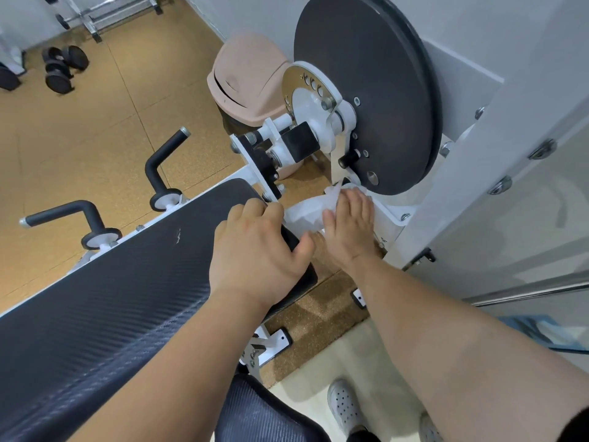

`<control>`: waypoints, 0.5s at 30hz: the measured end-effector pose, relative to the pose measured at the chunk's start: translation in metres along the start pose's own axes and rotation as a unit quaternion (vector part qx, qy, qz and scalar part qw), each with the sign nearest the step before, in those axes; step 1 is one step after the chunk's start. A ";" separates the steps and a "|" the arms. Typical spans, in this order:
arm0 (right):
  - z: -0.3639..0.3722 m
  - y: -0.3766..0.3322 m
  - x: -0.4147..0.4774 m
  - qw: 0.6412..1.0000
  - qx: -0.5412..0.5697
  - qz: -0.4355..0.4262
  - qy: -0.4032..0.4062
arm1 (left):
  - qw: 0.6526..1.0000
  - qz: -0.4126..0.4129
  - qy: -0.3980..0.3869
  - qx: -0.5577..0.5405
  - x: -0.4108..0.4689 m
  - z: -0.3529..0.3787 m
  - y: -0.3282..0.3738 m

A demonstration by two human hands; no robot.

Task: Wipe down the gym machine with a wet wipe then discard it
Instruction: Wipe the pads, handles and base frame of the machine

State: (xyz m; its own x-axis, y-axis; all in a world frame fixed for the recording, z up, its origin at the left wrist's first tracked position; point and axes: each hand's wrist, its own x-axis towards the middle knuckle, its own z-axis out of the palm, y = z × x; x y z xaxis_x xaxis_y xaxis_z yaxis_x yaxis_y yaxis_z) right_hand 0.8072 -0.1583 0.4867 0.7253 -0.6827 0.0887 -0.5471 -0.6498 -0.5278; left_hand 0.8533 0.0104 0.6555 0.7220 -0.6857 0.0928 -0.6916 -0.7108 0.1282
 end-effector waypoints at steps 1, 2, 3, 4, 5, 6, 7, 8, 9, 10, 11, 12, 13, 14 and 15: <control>0.004 -0.009 -0.003 1.000 -0.007 -0.003 0.014 | 1.000 -0.002 0.001 -0.003 0.000 0.000 0.000; 0.009 -0.020 -0.006 0.999 -0.016 -0.036 0.023 | 1.000 -0.004 0.001 -0.005 0.000 0.000 0.000; 0.016 -0.028 -0.010 0.995 -0.039 -0.090 0.026 | 1.000 -0.005 0.000 -0.005 0.000 0.000 0.001; 0.023 -0.032 -0.016 0.985 -0.075 -0.152 0.016 | 1.000 -0.005 -0.002 -0.005 0.000 0.000 0.001; 0.024 -0.033 -0.020 0.975 -0.095 -0.200 0.007 | 1.000 -0.005 -0.003 -0.004 0.000 0.000 0.000; 0.020 -0.029 -0.018 0.968 -0.090 -0.235 0.000 | 1.000 -0.005 -0.002 -0.003 0.000 0.000 0.000; 0.014 -0.022 -0.012 0.969 -0.066 -0.237 0.000 | 1.000 -0.005 -0.001 -0.003 0.000 0.000 0.000; 0.007 -0.014 -0.007 0.976 -0.045 -0.212 0.002 | 1.000 -0.005 -0.001 -0.001 0.000 0.000 -0.001; 0.000 -0.004 -0.001 0.986 -0.031 -0.163 -0.006 | 1.000 -0.003 -0.002 0.001 0.000 0.000 -0.001; -0.006 0.004 0.003 0.993 -0.025 -0.112 -0.005 | 1.000 -0.002 -0.004 0.002 0.000 0.001 -0.001; -0.010 0.011 0.006 0.997 -0.023 -0.079 -0.003 | 1.000 -0.001 -0.003 0.003 0.000 0.000 -0.001; -0.010 0.011 0.005 0.998 -0.023 -0.060 0.007 | 1.000 0.000 -0.001 0.003 0.000 0.000 -0.001; -0.009 0.005 0.002 0.999 -0.017 -0.042 0.019 | 1.000 0.000 0.001 0.003 0.000 0.001 -0.001; -0.005 -0.008 -0.003 0.999 -0.012 -0.034 0.039 | 1.000 0.000 0.003 0.003 0.000 0.001 -0.001; 0.001 -0.021 -0.008 0.997 -0.007 -0.045 0.060 | 1.000 0.000 0.004 0.003 0.000 0.001 -0.001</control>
State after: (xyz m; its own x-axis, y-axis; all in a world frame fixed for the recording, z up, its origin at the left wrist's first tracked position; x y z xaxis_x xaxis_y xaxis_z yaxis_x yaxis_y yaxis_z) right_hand 0.8132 -0.1386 0.4962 0.7173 -0.6557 0.2356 -0.4882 -0.7142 -0.5015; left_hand 0.8540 0.0107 0.6544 0.7216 -0.6849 0.1008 -0.6922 -0.7114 0.1213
